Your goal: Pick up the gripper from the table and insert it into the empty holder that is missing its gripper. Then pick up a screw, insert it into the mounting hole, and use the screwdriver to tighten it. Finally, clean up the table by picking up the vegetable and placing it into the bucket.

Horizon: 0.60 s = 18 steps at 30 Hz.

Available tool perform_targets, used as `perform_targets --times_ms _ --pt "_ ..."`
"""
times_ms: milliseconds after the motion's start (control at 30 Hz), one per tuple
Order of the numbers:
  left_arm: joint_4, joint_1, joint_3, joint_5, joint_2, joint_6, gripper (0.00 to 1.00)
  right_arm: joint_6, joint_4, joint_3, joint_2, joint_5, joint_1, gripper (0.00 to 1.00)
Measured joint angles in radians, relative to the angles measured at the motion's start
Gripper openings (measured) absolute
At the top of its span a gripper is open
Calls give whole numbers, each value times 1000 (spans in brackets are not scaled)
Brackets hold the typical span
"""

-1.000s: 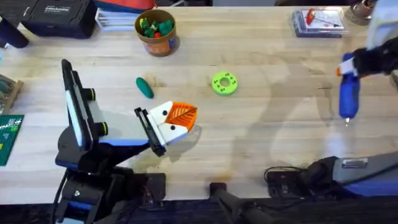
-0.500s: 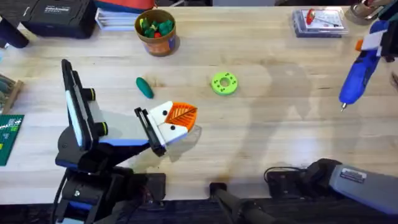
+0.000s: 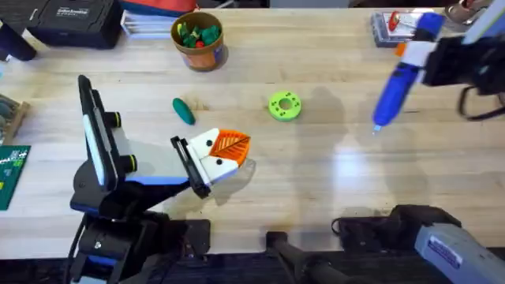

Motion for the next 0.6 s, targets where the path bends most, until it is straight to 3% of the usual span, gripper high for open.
perform_targets --times_ms 133,267,600 --pt "0 0 0 0 0 0 5 65 190 -111 -121 -3 159 28" --pt "0 0 0 0 0 0 5 116 357 -148 -193 -11 299 28" --pt "0 0 0 0 0 0 5 159 710 -152 -167 -15 665 28"
